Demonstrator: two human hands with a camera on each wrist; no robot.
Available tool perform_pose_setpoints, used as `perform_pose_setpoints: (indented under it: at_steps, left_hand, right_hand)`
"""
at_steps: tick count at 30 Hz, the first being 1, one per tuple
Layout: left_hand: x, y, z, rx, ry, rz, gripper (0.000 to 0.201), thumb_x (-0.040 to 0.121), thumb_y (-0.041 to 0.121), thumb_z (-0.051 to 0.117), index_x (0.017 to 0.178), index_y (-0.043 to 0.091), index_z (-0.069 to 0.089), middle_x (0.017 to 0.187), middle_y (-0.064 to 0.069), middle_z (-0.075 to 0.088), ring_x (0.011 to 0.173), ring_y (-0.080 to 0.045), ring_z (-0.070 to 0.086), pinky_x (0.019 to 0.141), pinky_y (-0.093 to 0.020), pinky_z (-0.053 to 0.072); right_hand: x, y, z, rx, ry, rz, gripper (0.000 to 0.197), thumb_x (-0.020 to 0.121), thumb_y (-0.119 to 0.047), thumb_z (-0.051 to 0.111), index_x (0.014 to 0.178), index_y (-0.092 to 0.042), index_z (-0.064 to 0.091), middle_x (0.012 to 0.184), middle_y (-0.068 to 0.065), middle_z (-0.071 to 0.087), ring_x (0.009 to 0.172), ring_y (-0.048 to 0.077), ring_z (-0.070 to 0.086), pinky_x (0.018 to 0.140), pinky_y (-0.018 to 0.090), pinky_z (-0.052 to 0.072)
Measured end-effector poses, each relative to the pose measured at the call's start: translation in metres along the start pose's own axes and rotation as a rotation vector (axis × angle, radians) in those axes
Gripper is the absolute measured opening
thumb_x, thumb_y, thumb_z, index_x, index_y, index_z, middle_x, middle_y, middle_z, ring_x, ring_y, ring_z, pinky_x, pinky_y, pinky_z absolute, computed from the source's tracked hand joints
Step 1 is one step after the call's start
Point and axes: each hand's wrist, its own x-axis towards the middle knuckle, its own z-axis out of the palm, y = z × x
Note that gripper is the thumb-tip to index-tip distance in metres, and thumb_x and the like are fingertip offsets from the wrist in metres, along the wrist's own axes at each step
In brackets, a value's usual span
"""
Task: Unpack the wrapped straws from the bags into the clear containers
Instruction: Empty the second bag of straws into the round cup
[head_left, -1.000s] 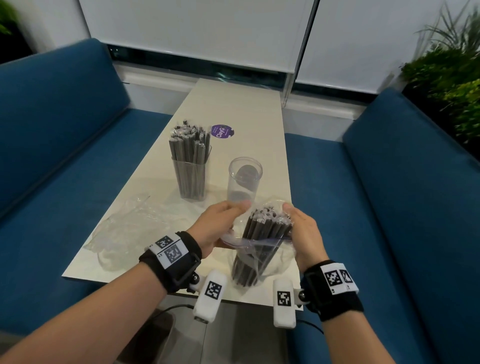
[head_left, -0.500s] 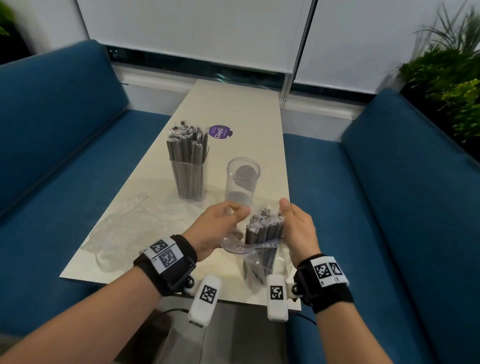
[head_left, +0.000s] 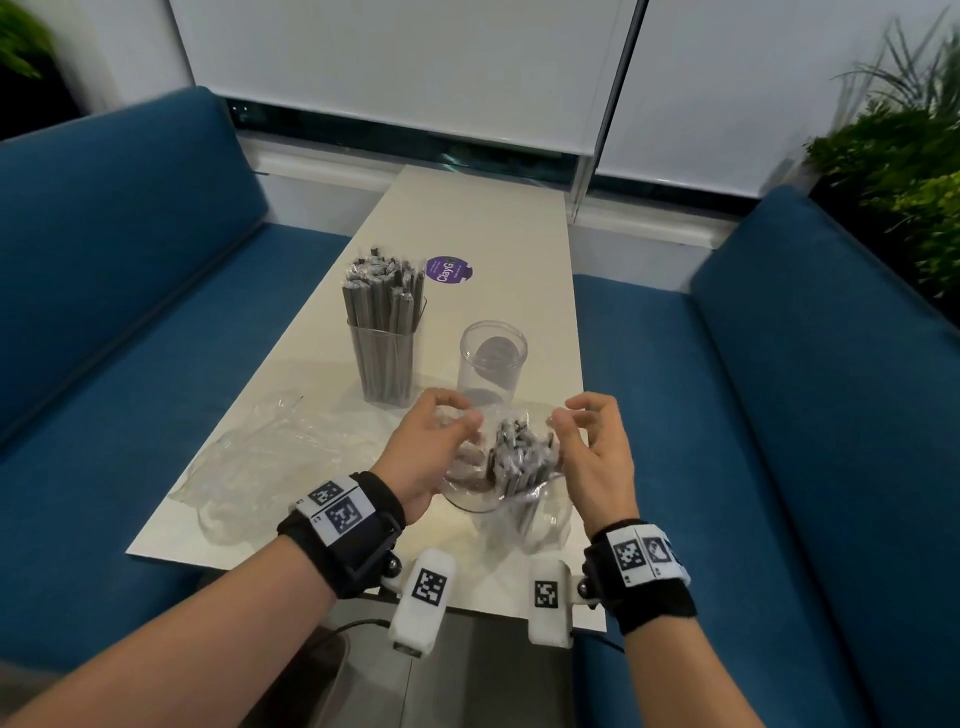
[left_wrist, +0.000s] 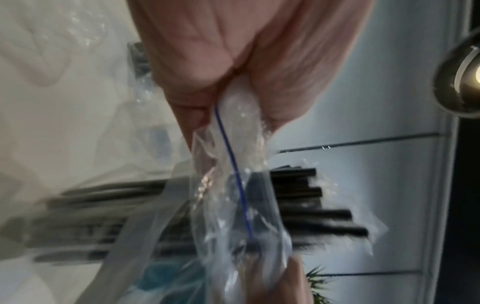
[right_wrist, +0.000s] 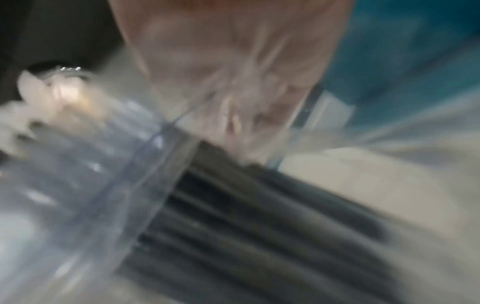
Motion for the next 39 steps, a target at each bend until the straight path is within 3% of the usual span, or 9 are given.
perform_pose_setpoints:
  at_steps: [7, 11, 14, 18, 21, 25, 31, 35, 39]
  left_hand:
    - [0.005, -0.007, -0.009, -0.108, -0.078, -0.045, 0.018, 0.101, 0.005, 0.054, 0.101, 0.014, 0.070, 0.119, -0.023, 0.064, 0.086, -0.030, 0.070, 0.089, -0.051, 0.057]
    - [0.004, -0.021, -0.022, -0.227, -0.324, -0.094, 0.056, 0.080, 0.011, 0.056, 0.136, 0.009, 0.064, 0.149, -0.024, 0.054, 0.131, -0.037, 0.058, 0.119, -0.056, 0.037]
    - [0.004, -0.032, -0.031, 0.507, -0.538, 0.067, 0.104, 0.071, 0.009, 0.063, 0.162, 0.032, 0.019, 0.163, 0.000, 0.033, 0.142, -0.021, 0.047, 0.118, -0.040, 0.041]
    - [0.006, -0.045, -0.029, 1.072, -0.604, 0.237, 0.122, 0.076, 0.041, 0.079, 0.161, 0.043, -0.008, 0.155, 0.004, 0.028, 0.145, -0.013, 0.021, 0.124, -0.036, 0.024]
    - [0.011, -0.048, -0.026, 1.154, -0.429, 0.417, 0.096, 0.078, 0.067, 0.073, 0.157, 0.049, 0.022, 0.149, 0.011, 0.038, 0.139, -0.006, 0.018, 0.121, -0.038, 0.018]
    - [0.012, -0.041, -0.020, 1.050, -0.308, 0.582, 0.075, 0.077, 0.079, 0.059, 0.133, 0.029, 0.058, 0.126, 0.014, 0.056, 0.120, -0.001, 0.036, 0.110, -0.037, 0.029]
    - [-0.008, -0.033, -0.006, 0.465, -0.416, 0.366, 0.071, 0.090, 0.076, 0.045, 0.132, 0.018, 0.042, 0.114, -0.022, 0.060, 0.106, -0.034, 0.065, 0.094, -0.053, 0.053]
    - [-0.019, -0.027, -0.002, 0.417, -0.570, 0.327, 0.119, 0.068, 0.029, 0.092, 0.155, 0.027, 0.011, 0.139, -0.001, 0.057, 0.125, -0.011, 0.064, 0.104, -0.034, 0.054]
    - [-0.022, -0.018, 0.007, 0.278, -0.265, 0.335, 0.074, 0.063, 0.013, 0.097, 0.128, 0.016, 0.061, 0.114, -0.003, 0.077, 0.110, -0.023, 0.073, 0.096, -0.033, 0.059]
  right_hand:
    - [-0.019, 0.034, -0.029, 0.092, -0.304, 0.066, 0.033, 0.091, -0.032, 0.064, 0.119, -0.044, 0.075, 0.131, -0.008, 0.071, 0.119, 0.019, 0.066, 0.107, 0.052, 0.050]
    - [-0.031, 0.043, -0.030, -0.069, -0.457, 0.125, 0.107, 0.056, -0.045, 0.098, 0.136, -0.076, 0.034, 0.146, -0.035, 0.046, 0.129, -0.009, 0.053, 0.108, 0.023, 0.045]
    - [-0.034, 0.053, -0.018, -0.134, -0.446, 0.046, 0.145, 0.057, -0.018, 0.103, 0.158, -0.048, 0.002, 0.141, -0.034, 0.044, 0.124, -0.023, 0.050, 0.097, 0.003, 0.043]
    - [-0.033, 0.045, -0.009, -0.124, -0.356, -0.078, 0.093, 0.065, -0.024, 0.097, 0.140, -0.041, 0.045, 0.127, -0.017, 0.066, 0.116, -0.003, 0.065, 0.095, 0.017, 0.055]
    - [-0.036, 0.024, -0.010, -0.142, -0.404, -0.069, 0.048, 0.065, -0.038, 0.087, 0.103, -0.060, 0.066, 0.103, -0.031, 0.073, 0.094, -0.011, 0.068, 0.080, 0.010, 0.052]
    - [-0.036, 0.017, -0.016, -0.095, -0.427, -0.047, 0.064, 0.060, -0.039, 0.089, 0.116, -0.043, 0.059, 0.111, -0.015, 0.070, 0.102, -0.010, 0.066, 0.085, 0.009, 0.051]
    - [-0.045, 0.009, -0.003, -0.161, -0.452, -0.050, 0.079, 0.068, -0.020, 0.089, 0.131, -0.038, 0.043, 0.123, -0.009, 0.062, 0.108, 0.003, 0.066, 0.095, 0.025, 0.056]
    - [-0.049, -0.015, 0.010, -0.255, -0.339, -0.120, 0.061, 0.072, -0.045, 0.081, 0.120, -0.024, 0.049, 0.111, -0.006, 0.052, 0.097, 0.004, 0.061, 0.091, 0.039, 0.060]
    - [-0.053, -0.029, 0.020, -0.415, -0.389, -0.237, 0.056, 0.081, -0.024, 0.078, 0.119, -0.053, 0.049, 0.118, -0.011, 0.048, 0.107, 0.012, 0.061, 0.089, 0.038, 0.062]
